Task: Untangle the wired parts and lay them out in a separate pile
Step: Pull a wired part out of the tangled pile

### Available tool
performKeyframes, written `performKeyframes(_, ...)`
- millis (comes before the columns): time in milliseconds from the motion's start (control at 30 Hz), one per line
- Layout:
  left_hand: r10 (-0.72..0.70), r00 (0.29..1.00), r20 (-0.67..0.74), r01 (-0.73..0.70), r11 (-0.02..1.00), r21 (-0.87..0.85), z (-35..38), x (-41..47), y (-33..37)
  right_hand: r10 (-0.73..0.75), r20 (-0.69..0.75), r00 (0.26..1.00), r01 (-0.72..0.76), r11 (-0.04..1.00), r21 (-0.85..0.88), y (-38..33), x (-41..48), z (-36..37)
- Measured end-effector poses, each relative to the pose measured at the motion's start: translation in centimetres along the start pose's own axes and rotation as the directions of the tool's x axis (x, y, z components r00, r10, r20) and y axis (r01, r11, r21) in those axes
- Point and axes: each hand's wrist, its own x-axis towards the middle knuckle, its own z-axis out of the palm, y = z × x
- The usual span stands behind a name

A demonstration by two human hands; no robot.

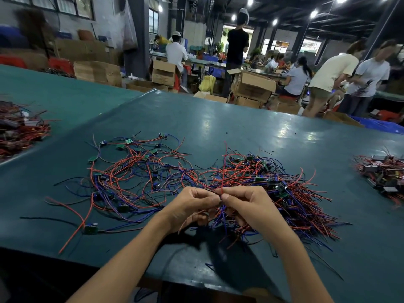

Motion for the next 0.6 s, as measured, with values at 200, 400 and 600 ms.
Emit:
performKeyframes(200,-0.014,0.996,0.085,0.012,1.000,0.020,-0.5,0.2,-0.4,0.067,0.144,0.987,-0.077,0.995,0.060,-0.9,0.1,-1.0)
performKeyframes(400,-0.022,0.993,0.116,0.020,1.000,0.023,-0.6,0.1,-0.5,0.126,0.213,0.969,-0.152,0.982,0.114,-1.0,0.2,-0.4)
performKeyframes(600,-0.009,0.993,0.118,0.012,1.000,-0.022,-0.4,0.3,-0.4,0.211,0.097,0.973,-0.229,0.940,0.253,-1.2,0.9,-0.2)
